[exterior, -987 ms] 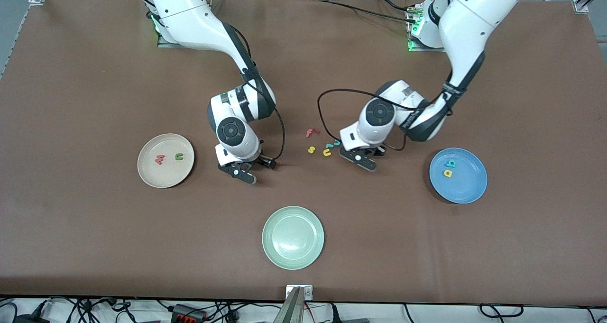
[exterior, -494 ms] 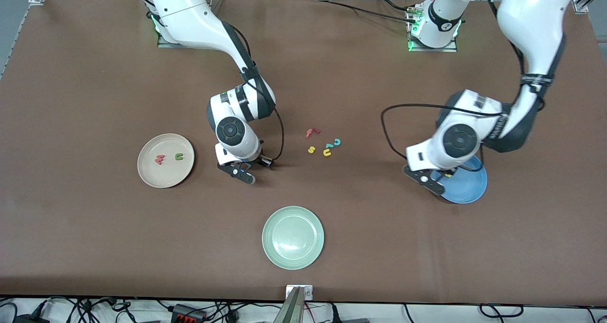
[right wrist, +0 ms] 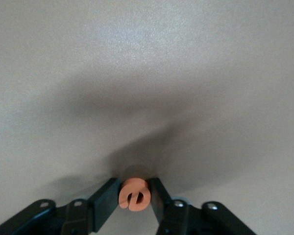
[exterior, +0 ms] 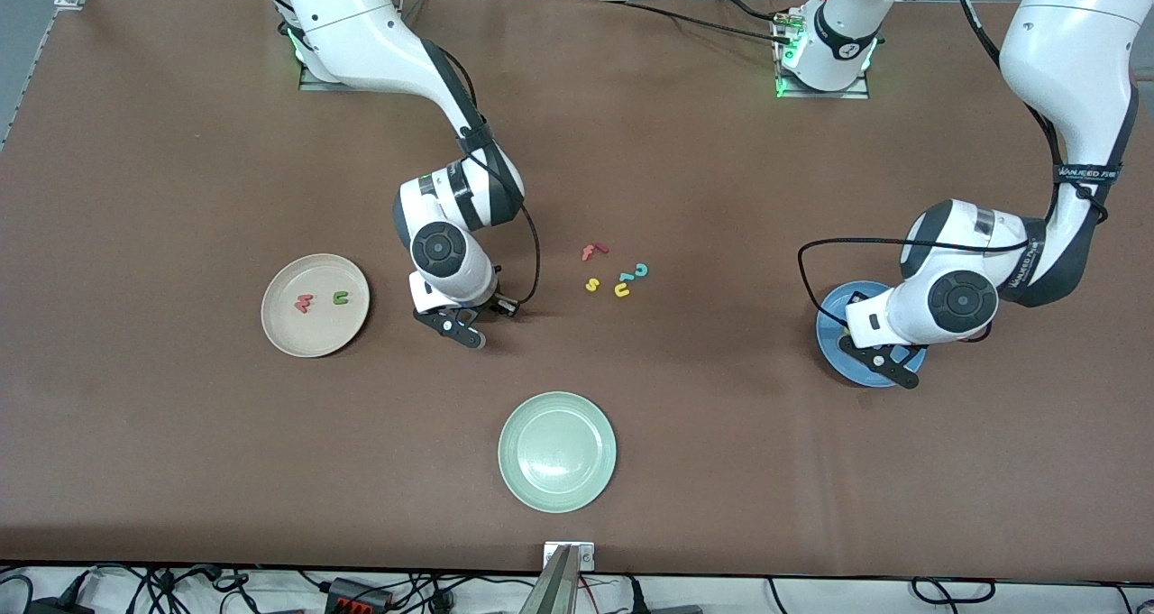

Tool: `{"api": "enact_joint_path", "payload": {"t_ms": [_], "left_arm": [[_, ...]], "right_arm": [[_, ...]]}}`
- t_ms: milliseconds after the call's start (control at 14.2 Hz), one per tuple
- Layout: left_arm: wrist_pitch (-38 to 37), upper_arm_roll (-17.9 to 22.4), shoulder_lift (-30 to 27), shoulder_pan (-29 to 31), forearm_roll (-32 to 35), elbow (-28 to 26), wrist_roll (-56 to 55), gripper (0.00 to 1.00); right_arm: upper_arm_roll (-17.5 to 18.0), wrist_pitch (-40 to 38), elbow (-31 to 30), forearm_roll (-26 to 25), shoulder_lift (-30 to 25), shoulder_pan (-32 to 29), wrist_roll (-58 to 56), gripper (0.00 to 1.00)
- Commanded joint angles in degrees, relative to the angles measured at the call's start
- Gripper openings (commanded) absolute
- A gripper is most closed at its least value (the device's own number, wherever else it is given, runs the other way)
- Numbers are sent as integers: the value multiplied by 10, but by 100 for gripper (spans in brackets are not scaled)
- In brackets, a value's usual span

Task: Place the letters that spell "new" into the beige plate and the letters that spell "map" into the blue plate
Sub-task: 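Drop blue m on the blue plate while the right gripper carries orange e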

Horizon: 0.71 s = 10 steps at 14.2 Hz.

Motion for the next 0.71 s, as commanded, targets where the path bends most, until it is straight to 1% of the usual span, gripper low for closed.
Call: {"api": "enact_joint_path", "payload": {"t_ms": [0,141,282,353,423,494,564,635], "left_arm": [[-18,-18,-17,4,13,10,3,100],[-54,-39,-29,5,3,40,2,100],[-134,-67,-38,6,2,94,0,100],[-165,-82,-40,6,1,118,-5,100],[-180,-90,-45,7,-7,138,-6,100],[-187,-89,-54,11,-32,162,-6,100],[-210,-90,-57,15,-64,188,-8,100],[-243,-90,-59,15,-81,216,-8,100]], "right_arm": [[0,-4,0,5,6,5,1,27],[-1,-5,1,5,2,2,-1,27],[-5,-14,1,3,-13,2,-4,27],[-14,-31,3,-2,-19,2,-5,27],[-31,-47,6,-10,-25,6,-12,27],[-45,-62,6,-21,-33,7,-30,27],[-64,-82,6,-40,-36,5,-64,27],[-86,-103,6,-53,-40,4,-106,27]]}}
